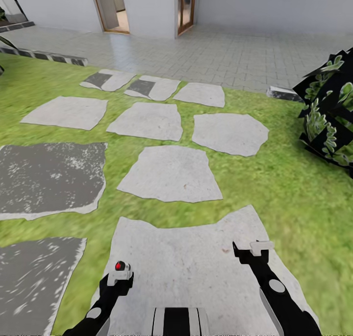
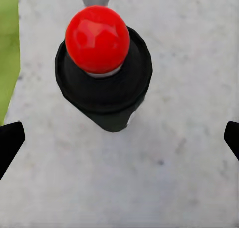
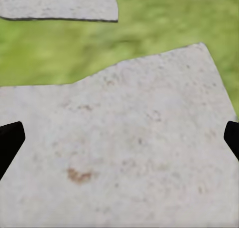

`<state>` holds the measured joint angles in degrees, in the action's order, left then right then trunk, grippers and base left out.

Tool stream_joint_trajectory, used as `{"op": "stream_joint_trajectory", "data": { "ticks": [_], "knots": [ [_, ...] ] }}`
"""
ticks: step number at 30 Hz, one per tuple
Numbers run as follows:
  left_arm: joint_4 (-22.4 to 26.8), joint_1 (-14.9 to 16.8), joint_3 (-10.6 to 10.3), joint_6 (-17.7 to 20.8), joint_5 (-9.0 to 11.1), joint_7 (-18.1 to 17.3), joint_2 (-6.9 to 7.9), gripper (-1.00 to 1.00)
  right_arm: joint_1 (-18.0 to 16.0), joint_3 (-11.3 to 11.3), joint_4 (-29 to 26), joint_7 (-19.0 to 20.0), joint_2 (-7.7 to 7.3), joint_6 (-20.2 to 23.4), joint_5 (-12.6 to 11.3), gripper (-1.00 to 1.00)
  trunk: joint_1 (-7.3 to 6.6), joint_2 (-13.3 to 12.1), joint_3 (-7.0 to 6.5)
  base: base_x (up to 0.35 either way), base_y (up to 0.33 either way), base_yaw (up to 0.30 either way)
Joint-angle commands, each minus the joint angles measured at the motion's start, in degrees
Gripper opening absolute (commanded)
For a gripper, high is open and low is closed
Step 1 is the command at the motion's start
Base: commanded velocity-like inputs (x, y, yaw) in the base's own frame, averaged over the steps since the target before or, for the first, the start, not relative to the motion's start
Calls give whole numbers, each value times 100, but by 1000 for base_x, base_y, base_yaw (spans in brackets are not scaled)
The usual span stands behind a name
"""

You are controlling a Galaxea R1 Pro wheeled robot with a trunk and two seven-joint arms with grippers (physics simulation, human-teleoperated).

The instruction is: In the garden, pick up the pesticide atomizer on the floor and spray pesticide onto both trees until each tree trunk is fully covered.

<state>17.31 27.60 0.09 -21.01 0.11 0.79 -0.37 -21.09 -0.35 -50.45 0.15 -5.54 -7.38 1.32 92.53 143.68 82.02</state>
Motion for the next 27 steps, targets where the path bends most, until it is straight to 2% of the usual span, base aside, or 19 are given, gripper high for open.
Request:
{"op": "stream_joint_trajectory", "data": {
  "ticks": [1,18,27],
  "knots": [
    [0,0,0,0,-1,0,1,100,0,0,0,-1,0,0,0,100,0,0,9,0,0,0],
    [0,0,0,0,5,2,-7,100,0,0,-6,-7,0,-8,0,100,0,0,32,18,0,0],
    [0,0,0,0,7,8,2,100,0,0,-3,-7,0,-9,0,100,0,0,-27,1,0,0]
  ]
}}
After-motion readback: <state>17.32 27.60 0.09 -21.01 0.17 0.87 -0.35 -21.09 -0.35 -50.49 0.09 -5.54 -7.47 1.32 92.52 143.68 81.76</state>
